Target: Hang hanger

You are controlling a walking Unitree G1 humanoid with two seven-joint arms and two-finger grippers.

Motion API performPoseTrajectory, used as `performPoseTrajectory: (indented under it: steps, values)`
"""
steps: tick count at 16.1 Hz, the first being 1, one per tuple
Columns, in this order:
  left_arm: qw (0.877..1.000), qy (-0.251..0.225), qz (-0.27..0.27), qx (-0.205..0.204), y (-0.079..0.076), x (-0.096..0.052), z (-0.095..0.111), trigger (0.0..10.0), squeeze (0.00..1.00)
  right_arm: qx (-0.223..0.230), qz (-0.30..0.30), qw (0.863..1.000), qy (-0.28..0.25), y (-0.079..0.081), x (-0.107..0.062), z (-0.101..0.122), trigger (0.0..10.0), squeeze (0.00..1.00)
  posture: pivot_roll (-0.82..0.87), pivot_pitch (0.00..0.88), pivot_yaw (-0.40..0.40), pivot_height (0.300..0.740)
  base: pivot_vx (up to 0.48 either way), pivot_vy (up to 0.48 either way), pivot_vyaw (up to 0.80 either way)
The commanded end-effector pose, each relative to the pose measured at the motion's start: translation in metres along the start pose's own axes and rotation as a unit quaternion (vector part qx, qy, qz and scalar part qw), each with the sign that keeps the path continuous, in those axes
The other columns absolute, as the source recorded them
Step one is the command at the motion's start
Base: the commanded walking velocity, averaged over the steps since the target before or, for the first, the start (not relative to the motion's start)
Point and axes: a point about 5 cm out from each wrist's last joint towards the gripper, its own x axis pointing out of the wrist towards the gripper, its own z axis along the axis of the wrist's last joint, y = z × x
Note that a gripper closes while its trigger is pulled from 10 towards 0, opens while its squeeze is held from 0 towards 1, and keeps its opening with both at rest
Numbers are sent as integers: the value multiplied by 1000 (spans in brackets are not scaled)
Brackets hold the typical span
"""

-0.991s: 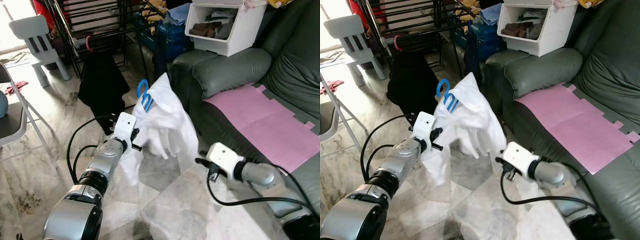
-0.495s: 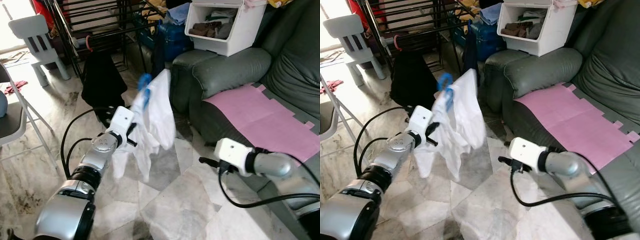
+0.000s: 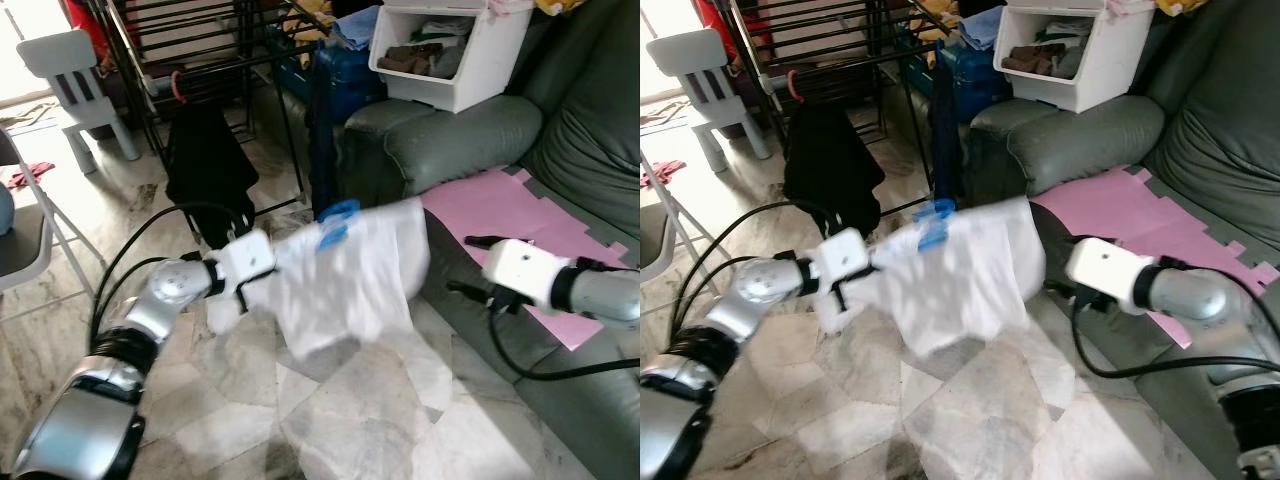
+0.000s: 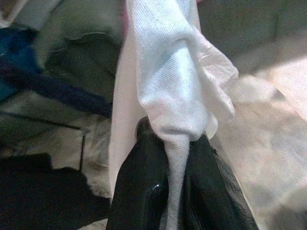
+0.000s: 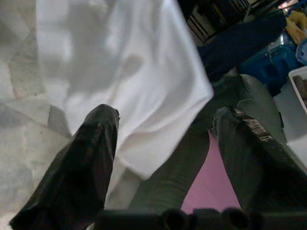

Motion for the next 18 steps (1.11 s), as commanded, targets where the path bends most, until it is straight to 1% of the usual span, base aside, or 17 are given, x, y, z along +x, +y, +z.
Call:
performPoseTrajectory:
  steps: [1, 2, 3, 4, 5, 6, 7, 8, 9, 10, 12, 14, 15, 18]
  values:
    - [999, -15, -25, 35, 0, -1, 8, 0, 0, -21, 5, 1000, 0, -4, -3, 1, 10000, 1000, -175, 0, 47, 740, 0, 0, 0]
    - [998, -17, -45, 51, -3, -1, 9, 0, 0, -22, 2, 1000, -5, -4, -3, 1, 10000, 1000, -173, 0, 49, 740, 0, 0, 0]
    - [994, -38, -77, 64, -9, 0, 17, 0, 0, -26, 7, 1000, -12, -2, 1, 0, 10000, 1000, -173, 0, 48, 740, 0, 0, 0]
    - [993, -46, -85, 66, -11, 1, 19, 0, 0, -28, 11, 999, -11, -1, 2, -1, 10000, 1000, -174, 0, 46, 740, 0, 0, 0]
    - [991, -62, -95, 76, -14, 4, 26, 0, 0, -23, 22, 999, -16, 3, 4, -2, 10000, 973, -174, 0, 46, 740, 0, 0, 0]
    - [988, -81, -105, 78, -16, 6, 34, 0, 0, -6, 34, 999, -24, 6, 9, -1, 10000, 451, -173, 0, 44, 740, 0, 0, 0]
    - [987, -86, -107, 80, -16, 7, 37, 0, 0, -2, 39, 999, -27, 7, 11, -1, 10000, 388, -173, 0, 44, 740, 0, 0, 0]
    - [985, -101, -109, 87, -17, 9, 44, 0, 0, -1, 50, 998, -32, 8, 19, -2, 10000, 298, -170, 0, 43, 740, 0, 0, 0]
    - [984, -106, -110, 88, -18, 10, 47, 0, 0, 6, 54, 998, -36, 8, 23, -3, 10000, 282, -168, 0, 42, 740, 0, 0, 0]
    - [983, -114, -112, 89, -21, 13, 51, 0, 0, 15, 69, 997, -40, 10, 29, -1, 10000, 0, -160, 0, 38, 740, 0, 0, 0]
    - [982, -120, -116, 90, -25, 14, 53, 0, 0, 11, 94, 995, -36, 12, 36, 0, 10000, 0, -157, 0, 35, 740, 0, 0, 0]
    - [981, -124, -118, 88, -27, 14, 54, 0, 0, 12, 94, 995, -36, 10, 39, -1, 10000, 0, -158, 0, 34, 740, 0, 0, 0]
    - [981, -129, -118, 85, -29, 15, 56, 0, 0, 23, 104, 994, -37, 10, 41, -3, 0, 0, -158, 0, 34, 740, 0, 0, 0]
    - [981, -128, -121, 85, -31, 15, 55, 0, 0, 29, 141, 989, -22, 14, 42, -9, 0, 0, -158, 0, 34, 740, 0, 0, 0]
